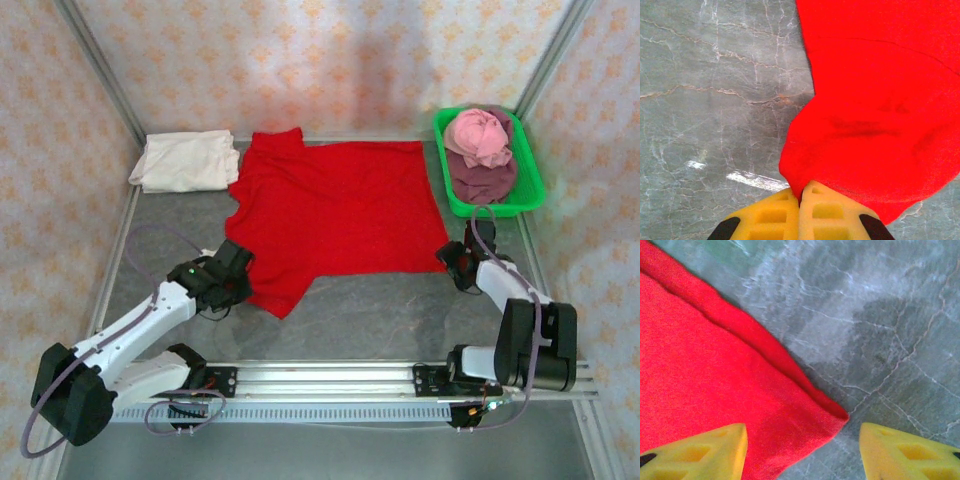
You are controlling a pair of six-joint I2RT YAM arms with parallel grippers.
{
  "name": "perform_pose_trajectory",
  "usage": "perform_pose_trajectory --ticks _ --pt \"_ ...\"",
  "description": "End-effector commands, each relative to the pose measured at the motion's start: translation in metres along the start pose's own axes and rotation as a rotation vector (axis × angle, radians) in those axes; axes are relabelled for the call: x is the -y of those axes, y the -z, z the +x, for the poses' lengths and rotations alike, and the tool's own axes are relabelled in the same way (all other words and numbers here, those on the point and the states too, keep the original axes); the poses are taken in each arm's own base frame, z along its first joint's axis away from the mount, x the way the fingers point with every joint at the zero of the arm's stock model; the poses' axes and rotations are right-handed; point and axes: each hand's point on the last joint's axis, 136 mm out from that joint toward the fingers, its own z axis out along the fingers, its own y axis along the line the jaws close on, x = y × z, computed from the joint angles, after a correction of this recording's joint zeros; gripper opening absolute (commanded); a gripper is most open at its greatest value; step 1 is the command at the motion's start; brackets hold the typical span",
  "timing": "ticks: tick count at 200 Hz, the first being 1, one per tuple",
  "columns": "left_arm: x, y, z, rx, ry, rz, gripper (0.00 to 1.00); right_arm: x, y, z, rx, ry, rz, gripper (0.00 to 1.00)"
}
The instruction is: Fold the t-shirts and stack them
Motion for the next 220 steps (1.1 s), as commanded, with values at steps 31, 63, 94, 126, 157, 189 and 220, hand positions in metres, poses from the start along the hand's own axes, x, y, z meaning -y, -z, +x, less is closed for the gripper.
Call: perform_pose_trajectory --ticks 31,63,94,126,157,189,220 --pt "-0.005 -0.004 -0.016 0.075 0.010 -0.019 0.00 -0.013 -0.018 0.007 -0.069 -0.010 -0.078 0.46" --pt "-0.003 -0.006 -0.020 0.078 0.002 -0.025 0.00 -0.023 -0.021 0.003 -0.075 -0.002 -0.104 0.36" --pt "-0.005 -0.003 -0.024 0.094 -0.004 -0.039 0.00 -0.036 -0.011 -0.002 -0.082 0.026 -0.111 0.37" --pt "-0.005 -0.003 -0.025 0.107 0.005 -0.029 0.00 -0.045 -0.002 -0.003 -0.063 0.059 -0.101 0.32" --pt "-0.007 -0.005 -0.024 0.106 0.002 -0.033 0.00 -0.040 -0.009 0.002 -0.078 0.066 -0.074 0.25" --pt "-0.010 -0.005 -0.024 0.114 0.014 -0.031 0.00 -0.036 -0.008 0.000 -0.058 0.077 -0.053 0.12" --pt "-0.015 0.004 -0.029 0.147 0.032 -0.032 0.00 -0.035 0.007 -0.001 -0.030 0.079 -0.053 0.05"
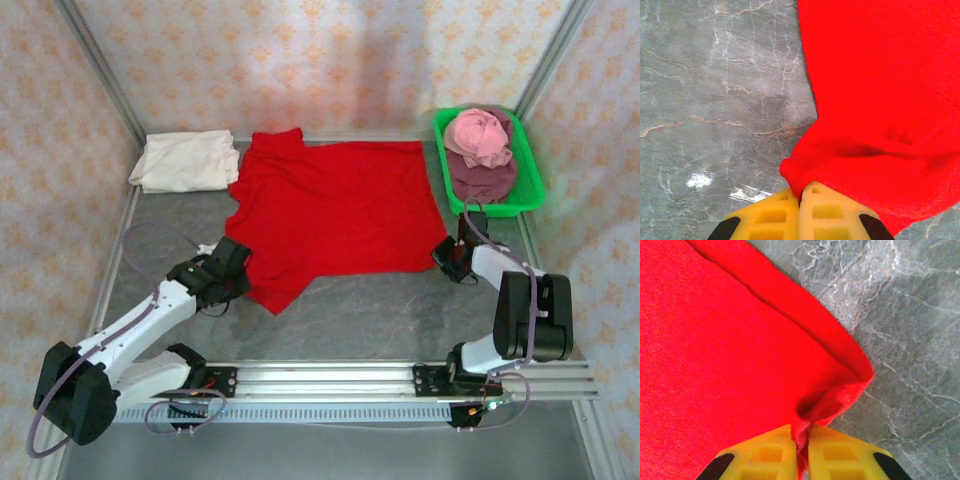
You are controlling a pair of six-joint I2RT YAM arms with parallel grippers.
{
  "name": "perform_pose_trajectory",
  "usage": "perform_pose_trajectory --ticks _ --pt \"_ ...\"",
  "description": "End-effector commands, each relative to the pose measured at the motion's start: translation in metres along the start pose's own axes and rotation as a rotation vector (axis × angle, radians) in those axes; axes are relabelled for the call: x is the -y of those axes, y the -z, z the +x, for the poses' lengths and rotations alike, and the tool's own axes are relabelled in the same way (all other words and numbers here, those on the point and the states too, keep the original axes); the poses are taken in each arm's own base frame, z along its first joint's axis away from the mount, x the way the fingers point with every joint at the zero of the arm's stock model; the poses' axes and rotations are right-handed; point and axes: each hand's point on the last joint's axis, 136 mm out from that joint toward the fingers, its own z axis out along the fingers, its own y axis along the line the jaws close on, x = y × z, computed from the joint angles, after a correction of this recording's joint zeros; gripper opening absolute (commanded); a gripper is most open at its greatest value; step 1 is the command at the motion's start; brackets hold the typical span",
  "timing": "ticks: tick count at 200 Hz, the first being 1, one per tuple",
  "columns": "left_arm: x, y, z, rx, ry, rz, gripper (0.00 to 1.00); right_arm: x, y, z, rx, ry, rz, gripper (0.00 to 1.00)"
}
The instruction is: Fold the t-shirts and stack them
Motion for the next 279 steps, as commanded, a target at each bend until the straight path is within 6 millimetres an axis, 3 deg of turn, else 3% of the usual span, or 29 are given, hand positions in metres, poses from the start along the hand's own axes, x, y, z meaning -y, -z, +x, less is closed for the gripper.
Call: perform_pose_trajectory --ticks 1,30,109,141,162,214,243,279 --pt "-0.011 0.007 -0.011 0.068 0.018 -0.030 0.00 -0.004 0.016 -0.007 0.052 0.016 -0.003 0.05" --pt "-0.012 0.017 -0.013 0.094 0.055 0.018 0.00 0.000 0.029 0.001 0.058 0.017 -0.012 0.01" --pt "-0.030 0.071 0.003 0.142 0.195 0.205 0.00 0.022 0.048 0.062 -0.052 0.063 -0.005 0.00" --pt "-0.040 0.090 0.010 0.147 0.196 0.241 0.00 0.032 0.065 0.069 -0.020 0.064 0.001 0.00" --pt "-0.037 0.095 0.008 0.157 0.177 0.262 0.00 0.028 0.070 0.068 -0.017 0.077 -0.010 0.00" --pt "-0.005 0.116 -0.044 0.227 0.017 0.184 0.00 0.008 0.075 0.048 -0.015 0.136 0.009 0.00" --pt "0.023 0.111 -0.076 0.217 -0.068 0.166 0.00 -0.001 0.071 0.036 -0.031 0.171 0.035 0.00" --pt "0.034 0.094 -0.110 0.181 -0.155 0.103 0.00 -0.013 0.059 0.023 -0.053 0.195 0.055 0.00"
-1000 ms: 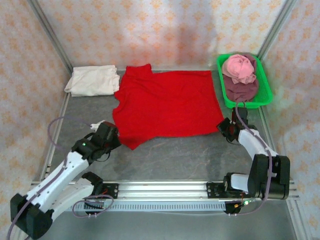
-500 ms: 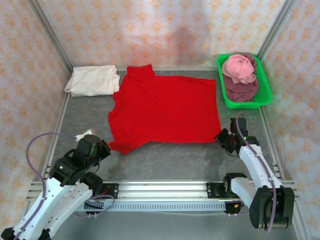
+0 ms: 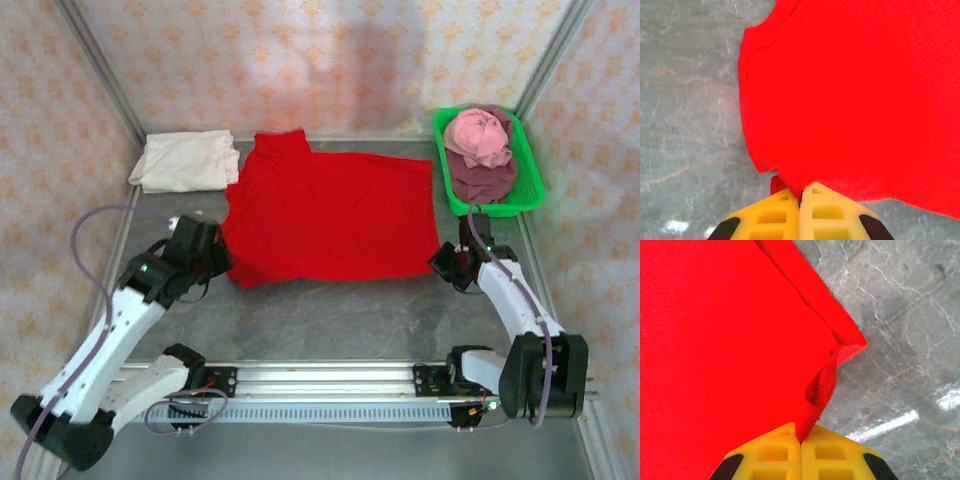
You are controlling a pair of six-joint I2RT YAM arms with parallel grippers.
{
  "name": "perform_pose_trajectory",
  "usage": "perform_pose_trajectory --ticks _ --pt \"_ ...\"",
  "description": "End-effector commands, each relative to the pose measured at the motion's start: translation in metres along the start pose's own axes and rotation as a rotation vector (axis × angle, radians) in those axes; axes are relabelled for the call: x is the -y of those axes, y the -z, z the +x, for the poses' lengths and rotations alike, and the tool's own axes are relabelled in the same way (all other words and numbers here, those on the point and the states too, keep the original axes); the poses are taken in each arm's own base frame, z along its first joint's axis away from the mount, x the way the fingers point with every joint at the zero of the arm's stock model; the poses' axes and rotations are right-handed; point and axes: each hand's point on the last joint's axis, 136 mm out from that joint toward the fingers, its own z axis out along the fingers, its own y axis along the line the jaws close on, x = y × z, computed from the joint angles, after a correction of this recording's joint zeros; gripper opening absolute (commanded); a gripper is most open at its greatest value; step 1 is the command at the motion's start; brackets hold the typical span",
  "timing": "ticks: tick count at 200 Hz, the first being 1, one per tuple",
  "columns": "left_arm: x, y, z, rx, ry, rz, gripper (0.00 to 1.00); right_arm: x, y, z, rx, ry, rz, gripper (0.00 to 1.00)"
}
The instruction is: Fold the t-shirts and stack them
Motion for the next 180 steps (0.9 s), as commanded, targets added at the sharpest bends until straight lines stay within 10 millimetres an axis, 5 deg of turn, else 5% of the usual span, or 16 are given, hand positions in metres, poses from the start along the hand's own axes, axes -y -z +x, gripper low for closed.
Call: perform_pose_trajectory --ticks 1,94,180 --pt "0.009 -0.004 -0.028 0.030 -0.115 0.003 0.00 -0.002 -0.002 -0.013 0.006 0.040 0.040 0.00" --pt "0.044 -0.041 -0.090 -0.019 -0.290 -0.028 0.00 -0.007 -0.026 -0.044 0.016 0.045 0.114 0.00" --pt "0.057 -0.093 -0.114 -0.047 -0.323 -0.089 0.00 -0.016 -0.039 -0.062 0.031 0.047 0.121 0.00"
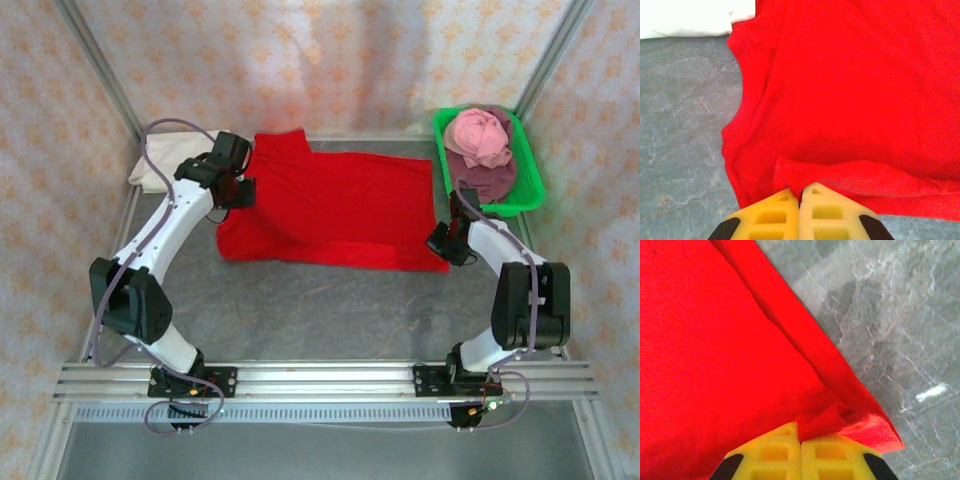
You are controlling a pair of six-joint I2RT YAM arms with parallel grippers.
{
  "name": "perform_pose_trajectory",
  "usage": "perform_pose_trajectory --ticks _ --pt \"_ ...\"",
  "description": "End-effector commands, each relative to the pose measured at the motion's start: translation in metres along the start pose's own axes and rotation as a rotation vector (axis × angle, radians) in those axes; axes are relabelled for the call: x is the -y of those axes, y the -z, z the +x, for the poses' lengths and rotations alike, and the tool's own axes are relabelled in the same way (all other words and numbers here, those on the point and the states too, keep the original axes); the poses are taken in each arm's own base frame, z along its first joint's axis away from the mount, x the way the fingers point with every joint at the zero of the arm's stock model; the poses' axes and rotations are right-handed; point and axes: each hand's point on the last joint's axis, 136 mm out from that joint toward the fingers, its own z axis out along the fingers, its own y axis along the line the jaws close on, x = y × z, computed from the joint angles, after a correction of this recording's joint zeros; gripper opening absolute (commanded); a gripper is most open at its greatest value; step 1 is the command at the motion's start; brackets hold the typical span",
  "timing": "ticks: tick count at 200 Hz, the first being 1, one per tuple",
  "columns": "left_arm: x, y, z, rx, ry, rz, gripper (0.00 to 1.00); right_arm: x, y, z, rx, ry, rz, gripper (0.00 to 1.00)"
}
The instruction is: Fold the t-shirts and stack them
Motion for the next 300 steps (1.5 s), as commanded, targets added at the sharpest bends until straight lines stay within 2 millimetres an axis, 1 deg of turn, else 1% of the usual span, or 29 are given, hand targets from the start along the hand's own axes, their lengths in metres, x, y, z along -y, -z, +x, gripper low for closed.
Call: perform_pose_trajectory --ticks 1,23,39,66,85,134,174,183,185,187,215,253,300 --pt "-0.005 0.002 -0.024 0.066 0.001 -0.026 0.00 -0.001 0.000 -0.014 0.044 0.019 0.024 0.00" --pt "-0.003 -0.002 -0.035 0.082 0.003 -0.031 0.00 -0.001 -0.003 -0.014 0.035 0.020 0.031 0.00" --pt "-0.002 -0.001 -0.042 0.091 -0.004 -0.040 0.00 0.001 -0.004 -0.014 0.034 0.021 0.041 0.00" --pt "-0.001 -0.004 -0.050 0.084 -0.026 -0.052 0.00 0.003 -0.005 -0.014 0.036 0.025 0.052 0.01" --pt "-0.001 -0.009 -0.054 0.079 -0.037 -0.062 0.00 0.001 -0.005 -0.016 0.040 0.024 0.047 0.01" --pt "0.000 -0.027 -0.054 0.054 -0.042 -0.084 0.00 -0.001 -0.009 -0.019 0.035 0.025 0.043 0.02" --pt "-0.001 -0.038 -0.063 0.052 -0.044 -0.107 0.00 -0.006 -0.013 -0.024 0.036 0.025 0.039 0.02" --pt "-0.002 -0.035 -0.067 0.061 -0.044 -0.113 0.00 -0.007 -0.014 -0.026 0.038 0.025 0.040 0.03" --pt "-0.002 -0.044 -0.064 0.041 -0.048 -0.119 0.00 -0.008 -0.014 -0.026 0.040 0.024 0.037 0.02" --pt "-0.001 -0.047 -0.064 0.036 -0.049 -0.120 0.00 -0.008 -0.014 -0.026 0.040 0.024 0.037 0.03" --pt "-0.001 -0.057 -0.065 0.019 -0.053 -0.132 0.00 -0.013 -0.013 -0.031 0.044 0.023 0.028 0.03" --pt "-0.005 -0.059 -0.065 0.017 -0.052 -0.154 0.00 -0.016 -0.016 -0.039 0.053 0.024 0.041 0.03" --pt "-0.008 -0.066 -0.068 0.011 -0.051 -0.170 0.00 -0.018 -0.031 -0.048 0.049 0.022 0.061 0.05"
